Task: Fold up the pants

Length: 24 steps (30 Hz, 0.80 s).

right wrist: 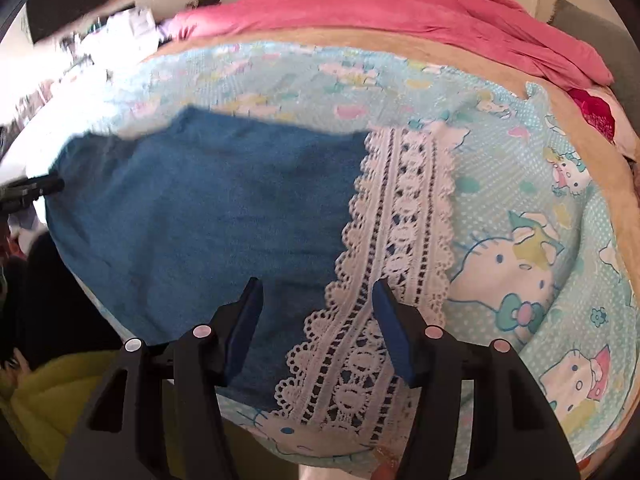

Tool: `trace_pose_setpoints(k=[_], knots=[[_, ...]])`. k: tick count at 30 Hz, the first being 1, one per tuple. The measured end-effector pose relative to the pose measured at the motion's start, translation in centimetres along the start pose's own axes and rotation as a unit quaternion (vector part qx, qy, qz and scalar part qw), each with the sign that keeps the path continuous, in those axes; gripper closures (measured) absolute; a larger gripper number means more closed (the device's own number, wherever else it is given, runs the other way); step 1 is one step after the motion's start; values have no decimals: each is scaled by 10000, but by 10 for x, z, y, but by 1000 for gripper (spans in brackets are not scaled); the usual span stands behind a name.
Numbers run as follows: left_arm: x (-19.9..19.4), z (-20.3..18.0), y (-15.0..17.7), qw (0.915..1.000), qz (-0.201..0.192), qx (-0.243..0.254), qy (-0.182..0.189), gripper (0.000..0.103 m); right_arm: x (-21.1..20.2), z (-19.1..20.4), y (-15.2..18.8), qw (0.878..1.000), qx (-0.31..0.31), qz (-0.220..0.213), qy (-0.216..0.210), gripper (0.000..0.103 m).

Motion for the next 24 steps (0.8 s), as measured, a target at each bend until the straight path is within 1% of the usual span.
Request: trace_pose_setpoints(k=[3,4,6,9,12,15,17,21,24], knots=[[-20,-7,-14,9996,-279,46,77,35,-15,-7,-12,9988,326,-332,-138,40],[-25,-11,-20,9992,-378,65,127,34,-20,-12,-17,9980,424,-462,-122,40],[-33,-21,-32,9980,-554,111,269,31,-24,-18,-23,9969,541,-561,-90,39],[-31,-36,-48,9969,-631,271,376,29,-27,-29,-32,9951,740,-641,-99,39],[-26,-49,-62,9961,-656,392,430,28,-33,-40,-40,9935,842,-759,-12,39],[-19,-61,-75,9951,-634,439,625,24,-35,-50,-47,9926,919,-793,38,39],[-12,-70,-83,9944,-600,486,719,23,-34,-56,-53,9924,945,-784,92,39],[7,-85,-97,9928,-477,608,916,21,-22,-66,-65,9929,988,-663,84,39],[33,-95,-107,9925,-258,681,980,21,0,-76,-76,9926,1121,-446,-117,39]])
Point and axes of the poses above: each gripper's, at about its wrist camera, not at the fingertips, and x roughly the way its jaws point, z to its left, y to its underside, the point moved 3 cm from there along x, roughly the way its jaws point, and after that the axes turned 3 degrees about x, right-handed, at the moved point
